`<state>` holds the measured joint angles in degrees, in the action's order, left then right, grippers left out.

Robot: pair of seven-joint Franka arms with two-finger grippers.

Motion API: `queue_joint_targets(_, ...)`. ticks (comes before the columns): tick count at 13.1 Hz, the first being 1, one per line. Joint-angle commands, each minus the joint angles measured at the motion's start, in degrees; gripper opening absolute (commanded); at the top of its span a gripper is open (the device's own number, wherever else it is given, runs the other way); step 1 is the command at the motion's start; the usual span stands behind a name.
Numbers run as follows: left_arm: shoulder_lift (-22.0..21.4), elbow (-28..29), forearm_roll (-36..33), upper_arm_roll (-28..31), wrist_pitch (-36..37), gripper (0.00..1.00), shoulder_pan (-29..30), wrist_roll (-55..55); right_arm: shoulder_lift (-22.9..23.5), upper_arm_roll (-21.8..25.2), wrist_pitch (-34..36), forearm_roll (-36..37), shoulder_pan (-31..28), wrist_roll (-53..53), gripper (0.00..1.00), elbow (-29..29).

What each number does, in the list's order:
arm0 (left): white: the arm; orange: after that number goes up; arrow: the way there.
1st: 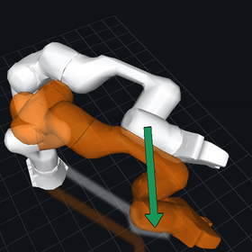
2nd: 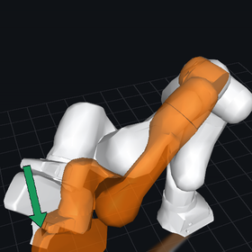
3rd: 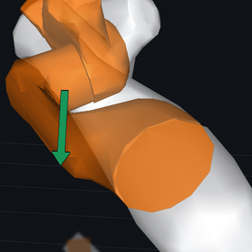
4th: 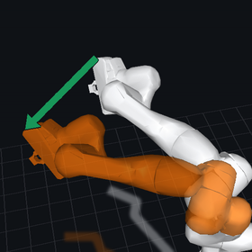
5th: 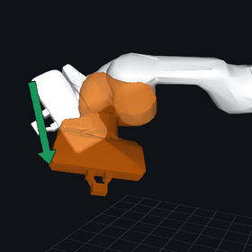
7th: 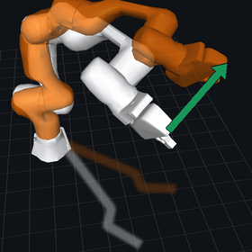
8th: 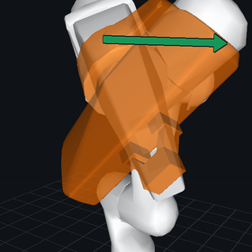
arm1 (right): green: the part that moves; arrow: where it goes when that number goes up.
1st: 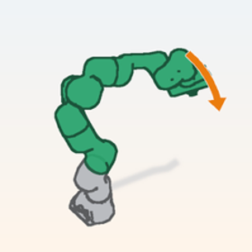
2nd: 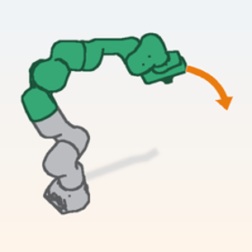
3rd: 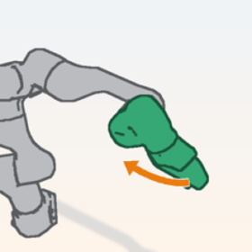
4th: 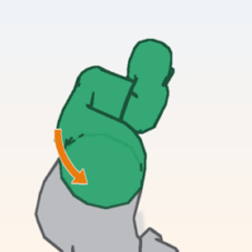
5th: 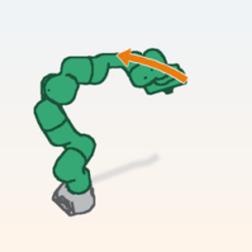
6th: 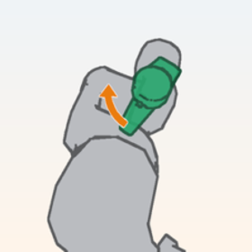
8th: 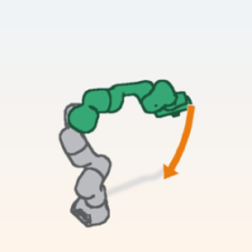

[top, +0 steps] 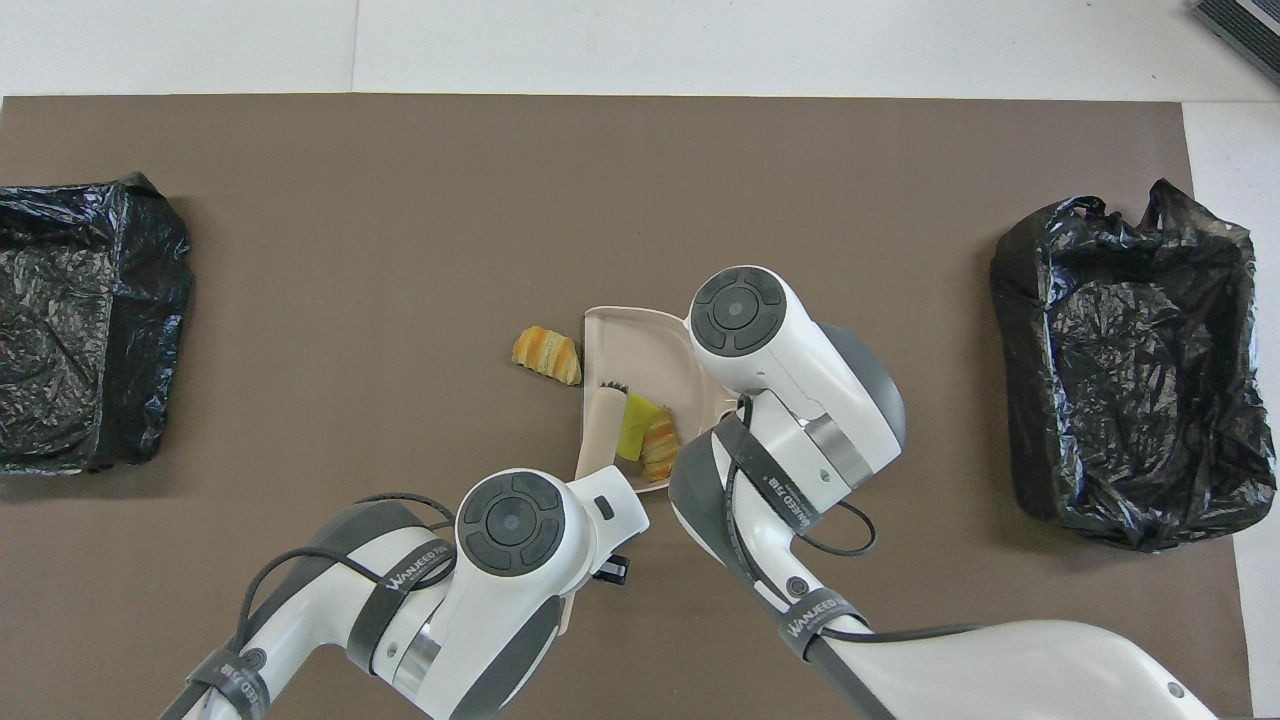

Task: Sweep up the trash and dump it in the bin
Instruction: 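Brush the pieces into the dustpan with the left gripper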

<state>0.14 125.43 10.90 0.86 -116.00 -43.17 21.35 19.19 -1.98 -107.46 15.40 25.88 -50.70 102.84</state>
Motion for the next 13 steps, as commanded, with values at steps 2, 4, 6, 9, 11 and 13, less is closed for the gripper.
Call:
queue_joint_targets(2, 5.64, -10.10, -0.09, 0.37, 10.08, 0.00, 10.34, -0.42, -0.38, -0.39, -0.55, 0.51, -0.57, 2.19, 0.00, 0.79)
queue_joint_targets(4, 7.24, -11.35, -0.61, 0.37, 9.57, 0.00, 15.02, -1.56, -0.38, -0.39, -0.55, 0.51, -0.57, 2.27, 0.00, 0.79)
queue_joint_targets(6, 9.95, -11.53, -1.93, 0.37, 7.99, 0.00, 16.71, -4.89, -0.38, -0.39, -0.55, 0.51, -0.57, 2.27, 0.00, 0.87)
queue_joint_targets(9, 9.80, -10.74, -1.85, -0.07, 7.81, 0.00, 16.45, -7.54, -0.38, -0.39, -0.55, 0.34, -0.74, 2.45, 0.00, 0.96)
queue_joint_targets(11, 7.96, -8.03, -1.76, -0.16, 7.38, 0.00, 12.08, -8.25, -0.46, -0.48, -1.86, 0.34, -1.01, 3.33, 0.00, 1.83)
queue_joint_targets(13, 7.33, -7.84, -1.15, -0.33, 7.20, 0.00, 7.77, -7.64, -0.55, -0.48, -1.96, 0.25, -1.01, 3.33, 0.00, 1.93)
